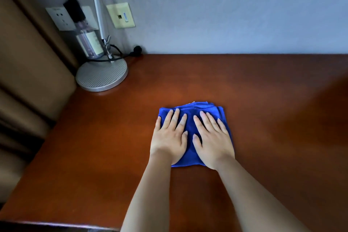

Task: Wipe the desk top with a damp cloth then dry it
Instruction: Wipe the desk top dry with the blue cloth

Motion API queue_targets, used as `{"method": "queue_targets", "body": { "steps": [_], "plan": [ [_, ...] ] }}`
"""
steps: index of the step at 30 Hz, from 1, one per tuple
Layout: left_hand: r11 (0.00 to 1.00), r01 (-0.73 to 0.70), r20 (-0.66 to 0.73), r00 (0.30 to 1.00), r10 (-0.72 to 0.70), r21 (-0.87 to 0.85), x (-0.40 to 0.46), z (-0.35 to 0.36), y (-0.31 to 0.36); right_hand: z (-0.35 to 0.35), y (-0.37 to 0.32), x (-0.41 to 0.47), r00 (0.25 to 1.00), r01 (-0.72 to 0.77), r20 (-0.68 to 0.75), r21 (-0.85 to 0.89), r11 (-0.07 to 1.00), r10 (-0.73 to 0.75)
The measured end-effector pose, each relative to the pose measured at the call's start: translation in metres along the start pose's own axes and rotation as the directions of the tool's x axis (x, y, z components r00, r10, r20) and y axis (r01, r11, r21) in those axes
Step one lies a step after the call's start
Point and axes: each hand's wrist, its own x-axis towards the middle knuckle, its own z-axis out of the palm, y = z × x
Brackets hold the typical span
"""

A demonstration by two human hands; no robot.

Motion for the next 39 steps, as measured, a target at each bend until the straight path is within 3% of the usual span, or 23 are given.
{"method": "queue_targets", "body": {
  "steps": [22,30,39],
  "plan": [
    [0.995,0.092,-0.009,0.996,-0.092,-0.025,0.193,-0.023,-0.004,-0.015,0.076,0.193,0.998,0.066,0.021,-0.037,0.997,-0.065],
    [0.994,0.107,0.01,0.994,-0.107,-0.029,0.162,-0.021,0.007,-0.017,0.077,0.164,0.996,0.089,0.028,-0.033,0.996,-0.088],
    [1.0,0.008,0.027,1.0,-0.007,-0.017,0.058,-0.007,0.055,-0.017,0.076,0.036,0.998,-0.015,0.052,-0.072,0.997,0.018]
  ]
}}
